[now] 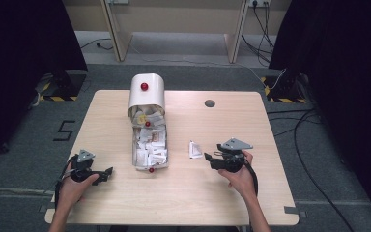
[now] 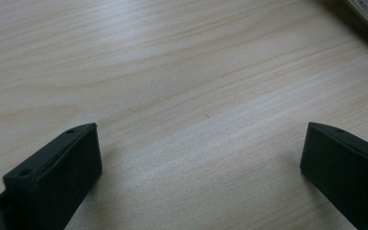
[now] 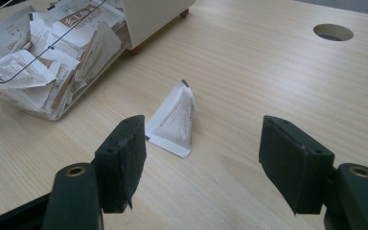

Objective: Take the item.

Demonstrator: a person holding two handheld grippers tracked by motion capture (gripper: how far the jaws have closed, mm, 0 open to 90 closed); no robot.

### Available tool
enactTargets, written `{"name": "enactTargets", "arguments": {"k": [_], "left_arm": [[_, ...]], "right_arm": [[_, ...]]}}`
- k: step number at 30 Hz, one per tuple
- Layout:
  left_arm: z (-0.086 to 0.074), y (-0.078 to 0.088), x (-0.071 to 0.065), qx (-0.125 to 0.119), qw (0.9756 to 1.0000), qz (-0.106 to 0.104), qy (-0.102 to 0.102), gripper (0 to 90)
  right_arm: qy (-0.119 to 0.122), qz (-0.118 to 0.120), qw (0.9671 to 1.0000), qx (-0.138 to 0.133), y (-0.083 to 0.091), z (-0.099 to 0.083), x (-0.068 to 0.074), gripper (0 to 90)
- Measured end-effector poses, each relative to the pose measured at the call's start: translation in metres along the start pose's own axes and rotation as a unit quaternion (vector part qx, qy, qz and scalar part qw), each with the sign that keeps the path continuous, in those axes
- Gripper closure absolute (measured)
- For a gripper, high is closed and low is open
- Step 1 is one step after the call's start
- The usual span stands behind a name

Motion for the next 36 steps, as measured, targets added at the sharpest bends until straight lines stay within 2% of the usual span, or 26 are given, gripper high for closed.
{"name": "enactTargets", "arguments": {"k": [10,36], "left_arm": [[0.0,0.0,0.0,0.0,1.0,0.0,0.0,0.0],[0.0,0.0,0.0,0.0,1.0,0.0,0.0,0.0]], "right_arm": [[-0.007,-0.007,1.0,0.002,0.008,-0.005,-0.002,27.8],[-0.019,-0.029,0.9993,0.011,0.037,-0.028,-0.016,26.8]]}}
Point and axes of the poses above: each handheld gripper's, and its own axes: y roughly backward along the jaws, z roughly out of its top, x roughly to its left, the point moved 5 cm from there along -y, roughly forward along the jaws, and after that the axes turned 7 degrees about -x, right-handed, at the moved point
